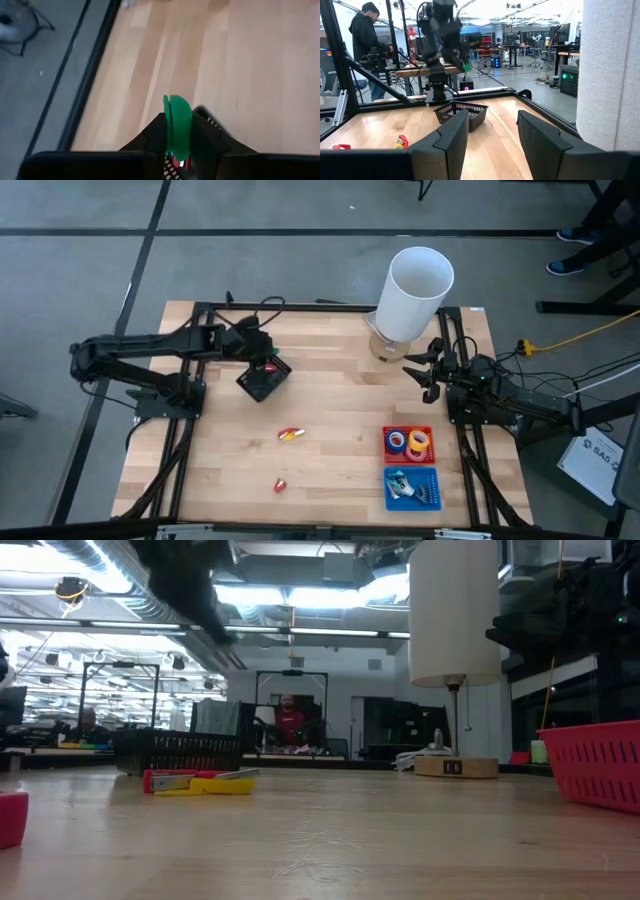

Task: Pick and place Stapler, Stapler remover, tape
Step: Put the green stapler into the black basket

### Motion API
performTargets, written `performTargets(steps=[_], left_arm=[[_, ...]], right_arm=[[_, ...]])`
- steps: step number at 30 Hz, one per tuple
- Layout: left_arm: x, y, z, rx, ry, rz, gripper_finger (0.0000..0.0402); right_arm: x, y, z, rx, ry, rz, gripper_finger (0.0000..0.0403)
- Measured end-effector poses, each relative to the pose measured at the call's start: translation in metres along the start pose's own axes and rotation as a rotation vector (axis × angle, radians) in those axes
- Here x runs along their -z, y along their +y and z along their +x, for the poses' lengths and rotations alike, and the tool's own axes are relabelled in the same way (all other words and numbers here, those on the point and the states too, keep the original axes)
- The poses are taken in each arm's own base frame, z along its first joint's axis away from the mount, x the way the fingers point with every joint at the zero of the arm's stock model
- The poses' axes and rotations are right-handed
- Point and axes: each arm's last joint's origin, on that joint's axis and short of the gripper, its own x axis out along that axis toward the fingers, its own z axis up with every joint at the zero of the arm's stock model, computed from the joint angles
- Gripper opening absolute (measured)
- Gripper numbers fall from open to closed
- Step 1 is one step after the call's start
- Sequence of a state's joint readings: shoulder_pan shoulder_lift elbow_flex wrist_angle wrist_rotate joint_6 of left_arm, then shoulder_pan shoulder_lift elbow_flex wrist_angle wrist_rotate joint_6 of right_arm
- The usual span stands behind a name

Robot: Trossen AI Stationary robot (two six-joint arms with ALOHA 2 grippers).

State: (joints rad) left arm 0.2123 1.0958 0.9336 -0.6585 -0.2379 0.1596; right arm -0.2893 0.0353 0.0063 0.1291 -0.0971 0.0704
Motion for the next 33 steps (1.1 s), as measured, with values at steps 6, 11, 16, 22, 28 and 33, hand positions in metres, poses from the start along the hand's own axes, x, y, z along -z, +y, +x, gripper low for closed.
performTargets(steps=[6, 11, 16, 22, 28, 33], left_arm=[[0.032, -0.001, 0.029, 0.001, 0.056, -0.060, 0.0058], [0.054, -0.004, 0.045, 0.001, 0.086, -0.110, 0.0058], [0.070, -0.012, 0.056, 0.107, 0.084, -0.127, 0.0058], [0.087, -0.018, 0.066, 0.140, 0.084, -0.182, 0.0063], [0.104, -0.023, 0.072, 0.138, 0.131, -0.217, 0.0069], [0.107, -0.024, 0.074, 0.125, 0.129, -0.218, 0.0071]], right_arm=[[0.000, 0.000, 0.000, 0.000, 0.000, 0.000, 0.0171], [0.000, 0.000, 0.000, 0.000, 0.000, 0.000, 0.0171], [0.000, 0.000, 0.000, 0.000, 0.000, 0.000, 0.0171], [0.000, 0.000, 0.000, 0.000, 0.000, 0.000, 0.0171], [0.000, 0.000, 0.000, 0.000, 0.000, 0.000, 0.0171], [0.000, 0.000, 0.000, 0.000, 0.000, 0.000, 0.0171]])
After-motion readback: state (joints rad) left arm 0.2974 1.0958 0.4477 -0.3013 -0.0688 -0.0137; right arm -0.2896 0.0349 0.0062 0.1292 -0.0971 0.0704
